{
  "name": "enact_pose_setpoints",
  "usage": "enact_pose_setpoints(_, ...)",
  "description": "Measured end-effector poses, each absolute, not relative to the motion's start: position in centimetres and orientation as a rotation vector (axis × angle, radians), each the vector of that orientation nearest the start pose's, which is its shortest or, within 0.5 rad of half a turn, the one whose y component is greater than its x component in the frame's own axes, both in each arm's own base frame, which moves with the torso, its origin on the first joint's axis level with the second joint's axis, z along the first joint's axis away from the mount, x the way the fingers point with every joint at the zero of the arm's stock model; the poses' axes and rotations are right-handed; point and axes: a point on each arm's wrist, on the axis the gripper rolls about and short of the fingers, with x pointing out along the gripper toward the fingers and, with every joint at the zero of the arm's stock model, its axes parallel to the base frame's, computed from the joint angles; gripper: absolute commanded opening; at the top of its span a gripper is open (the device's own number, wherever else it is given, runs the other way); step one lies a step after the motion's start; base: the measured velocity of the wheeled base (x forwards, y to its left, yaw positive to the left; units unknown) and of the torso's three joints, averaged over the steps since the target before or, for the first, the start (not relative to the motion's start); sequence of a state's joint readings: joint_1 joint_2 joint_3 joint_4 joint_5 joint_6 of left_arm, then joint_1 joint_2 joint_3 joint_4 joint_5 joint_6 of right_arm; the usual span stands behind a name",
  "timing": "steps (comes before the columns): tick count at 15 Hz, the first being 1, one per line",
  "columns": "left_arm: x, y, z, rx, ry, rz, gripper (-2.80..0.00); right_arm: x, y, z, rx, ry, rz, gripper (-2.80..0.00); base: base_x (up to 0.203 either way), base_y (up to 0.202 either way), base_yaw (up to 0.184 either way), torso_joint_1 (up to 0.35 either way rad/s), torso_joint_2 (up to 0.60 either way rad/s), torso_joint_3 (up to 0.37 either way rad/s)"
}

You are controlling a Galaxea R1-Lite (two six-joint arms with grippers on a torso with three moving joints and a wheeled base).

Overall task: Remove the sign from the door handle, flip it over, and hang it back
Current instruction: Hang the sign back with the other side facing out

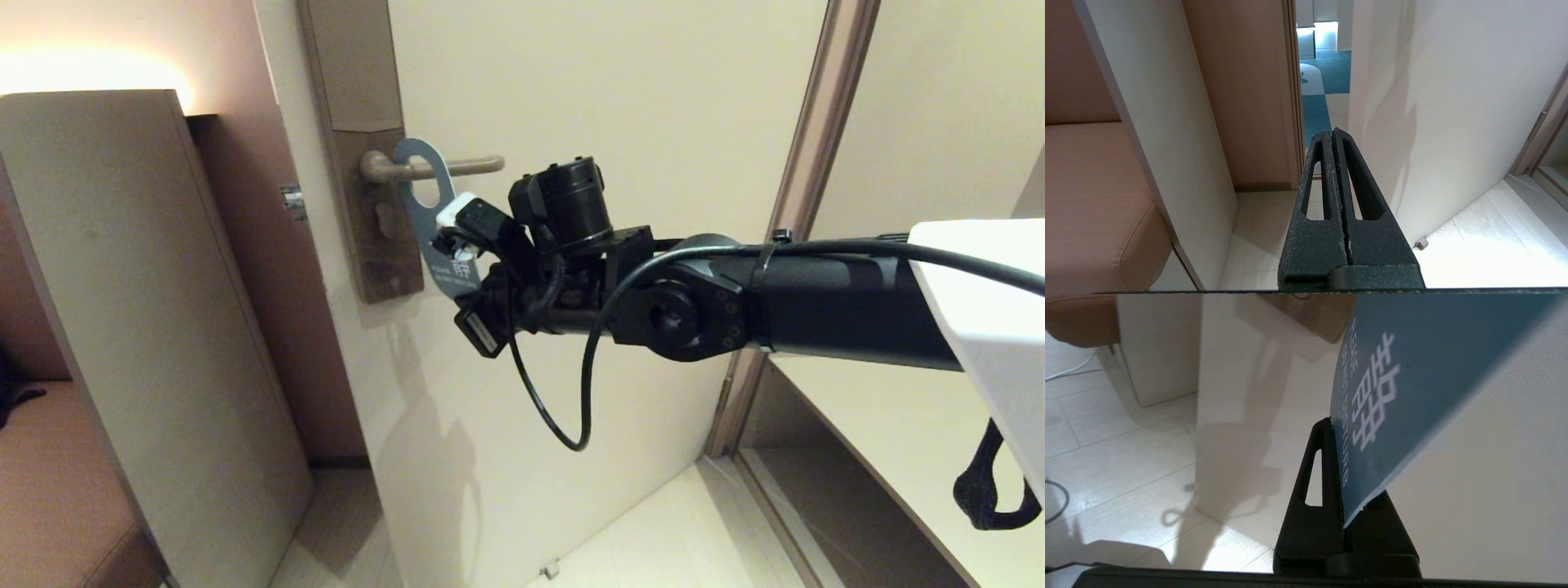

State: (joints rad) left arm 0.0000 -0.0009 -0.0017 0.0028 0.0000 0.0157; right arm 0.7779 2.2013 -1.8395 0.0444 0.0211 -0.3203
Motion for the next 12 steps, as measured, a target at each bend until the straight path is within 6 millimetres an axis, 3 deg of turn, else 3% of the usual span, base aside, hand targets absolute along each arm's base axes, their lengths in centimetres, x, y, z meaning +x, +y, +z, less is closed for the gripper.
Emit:
enact_pose_setpoints(4, -2.3, 0.0, 7.56, 0.016, 0.001, 0.0, -2.8, 32.38, 31.93, 20.64, -0.458, 0.287, 0.849, -2.8, 0.0, 0.0, 0.0, 0.0, 0.0, 0.0)
enact_pose_setpoints(5, -2.3, 0.0, 7.56, 0.015, 0.001, 0.0, -2.8, 32.3, 31.85, 20.62, -0.459, 0.29, 0.849, 0.0, 0.0, 0.0, 0.0, 0.0, 0.0, 0.0)
enact_pose_setpoints(12, -2.3, 0.0, 7.56, 0.015, 0.0, 0.0, -2.8, 32.1, 31.63, 20.29, -0.467, 0.309, 0.842, 0.0, 0.0, 0.0, 0.0, 0.0, 0.0, 0.0)
